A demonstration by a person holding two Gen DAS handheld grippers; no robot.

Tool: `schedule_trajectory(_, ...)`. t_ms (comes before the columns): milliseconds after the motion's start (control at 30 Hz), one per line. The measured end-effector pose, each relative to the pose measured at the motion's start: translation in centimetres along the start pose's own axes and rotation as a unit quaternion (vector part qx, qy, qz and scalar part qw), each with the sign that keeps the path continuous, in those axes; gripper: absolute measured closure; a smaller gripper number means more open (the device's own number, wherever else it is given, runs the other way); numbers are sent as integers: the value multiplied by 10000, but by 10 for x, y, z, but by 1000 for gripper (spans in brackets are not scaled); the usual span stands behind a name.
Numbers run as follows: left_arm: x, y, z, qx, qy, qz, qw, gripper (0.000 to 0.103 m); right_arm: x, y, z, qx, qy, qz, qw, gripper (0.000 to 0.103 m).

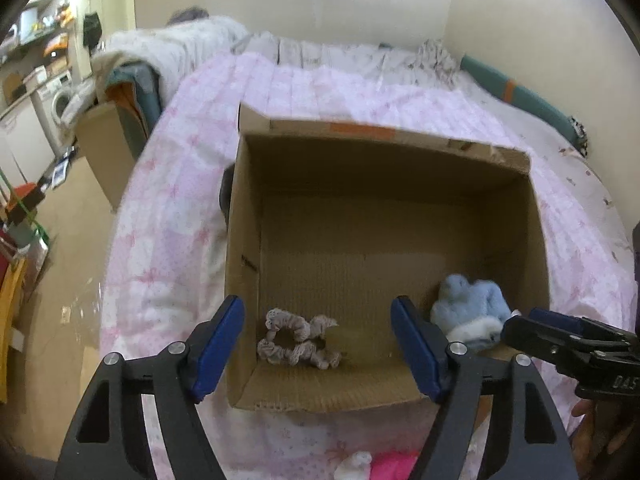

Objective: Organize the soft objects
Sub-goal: 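Lower the blue sock bundle into the box and open the right tool, then withdraw both tools from the box toward the pink ball and cream scrunchie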

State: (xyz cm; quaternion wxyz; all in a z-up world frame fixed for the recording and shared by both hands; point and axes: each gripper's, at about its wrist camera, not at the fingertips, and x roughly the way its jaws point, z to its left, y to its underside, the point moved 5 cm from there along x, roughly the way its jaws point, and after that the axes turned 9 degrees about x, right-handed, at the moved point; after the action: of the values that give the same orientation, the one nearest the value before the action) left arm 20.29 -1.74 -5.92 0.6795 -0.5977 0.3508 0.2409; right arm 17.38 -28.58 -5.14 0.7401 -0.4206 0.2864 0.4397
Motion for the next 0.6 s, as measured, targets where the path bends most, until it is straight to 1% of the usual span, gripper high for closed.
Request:
schedule_trajectory(100, 1, 1, -4, 139, -19, 85, 9999, 29, -2, -3, 1, -8, -7, -63, 10000, 9)
schedule_trajectory(233, 4, 1, -3, 207, -101, 149, 9996, 29, -1, -3, 1, 25, -13, -10, 10000, 8)
schedule_trajectory(433, 0, 2, 4, 53, -118, 222, 9997, 29, -3, -2, 1, -16, 15, -27, 10000, 9)
schedule_trajectory(600, -10, 3, 8, 39, -182, 204, 9996, 29, -5, -1, -2, -11, 94, -55, 9999, 8)
